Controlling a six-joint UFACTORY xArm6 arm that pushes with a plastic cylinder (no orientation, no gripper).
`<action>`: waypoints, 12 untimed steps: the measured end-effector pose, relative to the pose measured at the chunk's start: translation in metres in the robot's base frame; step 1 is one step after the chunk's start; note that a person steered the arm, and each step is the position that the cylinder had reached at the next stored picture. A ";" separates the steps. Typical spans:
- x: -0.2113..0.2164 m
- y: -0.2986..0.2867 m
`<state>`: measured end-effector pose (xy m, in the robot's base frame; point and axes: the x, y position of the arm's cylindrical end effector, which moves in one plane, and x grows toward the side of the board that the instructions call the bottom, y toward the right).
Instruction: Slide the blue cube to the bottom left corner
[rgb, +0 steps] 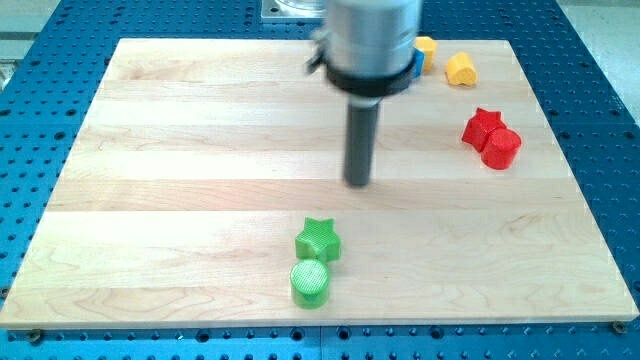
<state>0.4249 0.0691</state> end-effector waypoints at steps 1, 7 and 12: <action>-0.074 0.071; -0.132 -0.068; -0.098 -0.190</action>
<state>0.3272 -0.1206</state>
